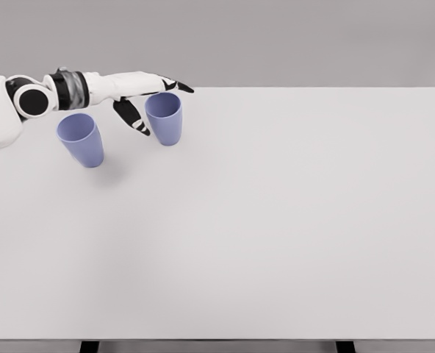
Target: Place the right cup on the left cup with left arm
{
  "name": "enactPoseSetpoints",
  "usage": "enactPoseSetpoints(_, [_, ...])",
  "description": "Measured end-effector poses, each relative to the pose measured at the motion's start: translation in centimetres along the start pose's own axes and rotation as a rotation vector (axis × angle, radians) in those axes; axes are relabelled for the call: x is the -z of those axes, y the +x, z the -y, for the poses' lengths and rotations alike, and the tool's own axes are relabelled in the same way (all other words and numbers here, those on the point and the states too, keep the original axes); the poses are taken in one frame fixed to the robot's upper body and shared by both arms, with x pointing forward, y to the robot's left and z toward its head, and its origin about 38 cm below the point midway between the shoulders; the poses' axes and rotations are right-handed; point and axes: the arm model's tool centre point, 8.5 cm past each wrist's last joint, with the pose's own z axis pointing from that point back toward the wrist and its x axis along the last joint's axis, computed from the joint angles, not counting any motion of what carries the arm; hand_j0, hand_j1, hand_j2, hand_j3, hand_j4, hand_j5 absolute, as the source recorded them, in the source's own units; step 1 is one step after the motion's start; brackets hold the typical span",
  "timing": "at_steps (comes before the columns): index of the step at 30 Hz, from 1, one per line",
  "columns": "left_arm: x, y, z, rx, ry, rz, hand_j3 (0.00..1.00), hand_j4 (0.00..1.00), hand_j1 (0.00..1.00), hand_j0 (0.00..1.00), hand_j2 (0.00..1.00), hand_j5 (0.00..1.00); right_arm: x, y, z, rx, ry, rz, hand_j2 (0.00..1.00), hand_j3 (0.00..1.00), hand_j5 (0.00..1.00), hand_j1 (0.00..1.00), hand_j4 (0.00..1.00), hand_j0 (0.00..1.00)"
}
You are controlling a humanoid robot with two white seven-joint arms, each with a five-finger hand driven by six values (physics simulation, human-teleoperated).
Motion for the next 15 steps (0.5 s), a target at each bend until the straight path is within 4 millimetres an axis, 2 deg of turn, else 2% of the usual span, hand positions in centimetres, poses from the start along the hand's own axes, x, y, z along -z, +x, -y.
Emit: enactPoseSetpoints(15, [0.42,-0.25,0.19,0.008,-0.009,-0.015,1.0,1.0,1.0,1.0,1.0,1.0,0.0,0.0,0.0,0.0,0.0,0.0,1.0,1.0,1.0,1.0,1.0,1.0])
